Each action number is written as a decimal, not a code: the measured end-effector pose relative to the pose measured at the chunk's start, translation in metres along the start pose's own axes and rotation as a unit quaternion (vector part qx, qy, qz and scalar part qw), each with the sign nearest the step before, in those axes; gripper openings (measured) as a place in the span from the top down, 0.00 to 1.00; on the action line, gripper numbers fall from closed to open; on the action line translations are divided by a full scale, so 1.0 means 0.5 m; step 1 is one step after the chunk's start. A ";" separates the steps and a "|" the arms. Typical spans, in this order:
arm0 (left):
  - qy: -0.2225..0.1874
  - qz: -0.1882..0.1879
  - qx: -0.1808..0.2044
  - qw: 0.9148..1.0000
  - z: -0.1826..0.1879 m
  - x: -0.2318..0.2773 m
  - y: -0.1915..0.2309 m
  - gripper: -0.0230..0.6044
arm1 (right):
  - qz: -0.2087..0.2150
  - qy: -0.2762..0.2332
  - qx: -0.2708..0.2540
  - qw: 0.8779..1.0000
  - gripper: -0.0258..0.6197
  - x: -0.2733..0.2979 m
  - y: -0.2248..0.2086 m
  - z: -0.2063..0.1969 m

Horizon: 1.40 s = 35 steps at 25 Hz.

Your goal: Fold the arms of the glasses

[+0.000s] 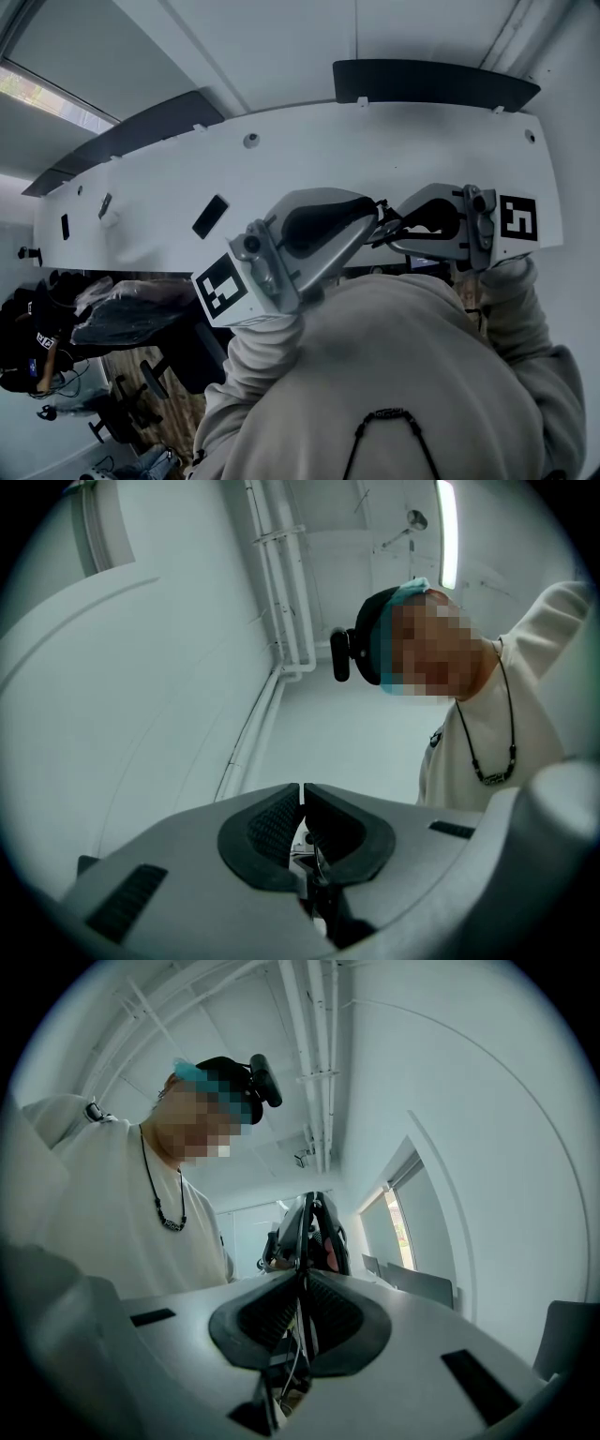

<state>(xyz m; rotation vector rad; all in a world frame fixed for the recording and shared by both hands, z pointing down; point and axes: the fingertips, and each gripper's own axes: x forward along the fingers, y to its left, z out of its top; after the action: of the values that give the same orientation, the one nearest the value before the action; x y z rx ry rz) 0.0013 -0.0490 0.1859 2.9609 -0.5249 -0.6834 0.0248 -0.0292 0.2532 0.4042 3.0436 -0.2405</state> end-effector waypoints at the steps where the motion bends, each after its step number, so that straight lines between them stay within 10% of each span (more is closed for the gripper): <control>1: 0.000 -0.001 -0.001 1.000 -0.001 0.000 -0.001 0.93 | 0.001 0.001 -0.001 1.000 0.88 0.000 0.000 0.000; 16: -0.081 0.180 -0.015 0.980 0.042 -0.178 0.119 0.73 | -0.073 0.145 0.056 0.985 0.88 -0.069 -0.103 -0.201; 27: -0.053 0.258 -0.036 0.964 -0.042 -0.251 0.085 0.90 | -0.206 0.373 0.167 0.889 0.88 -0.202 -0.281 -0.622; 32: -0.057 0.263 -0.052 0.962 -0.046 -0.277 0.059 0.96 | -0.183 0.536 0.122 0.815 0.88 -0.258 -0.298 -0.816; 35: -0.050 0.280 -0.053 0.957 -0.047 -0.295 0.050 0.96 | -0.160 0.569 0.129 0.796 0.88 -0.261 -0.290 -0.888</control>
<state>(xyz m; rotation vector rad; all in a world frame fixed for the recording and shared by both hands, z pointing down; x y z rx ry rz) -0.1212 -0.0230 0.2716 2.4911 -1.2233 -0.7563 0.0942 -0.1286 0.7229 -0.0265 4.3006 -0.6304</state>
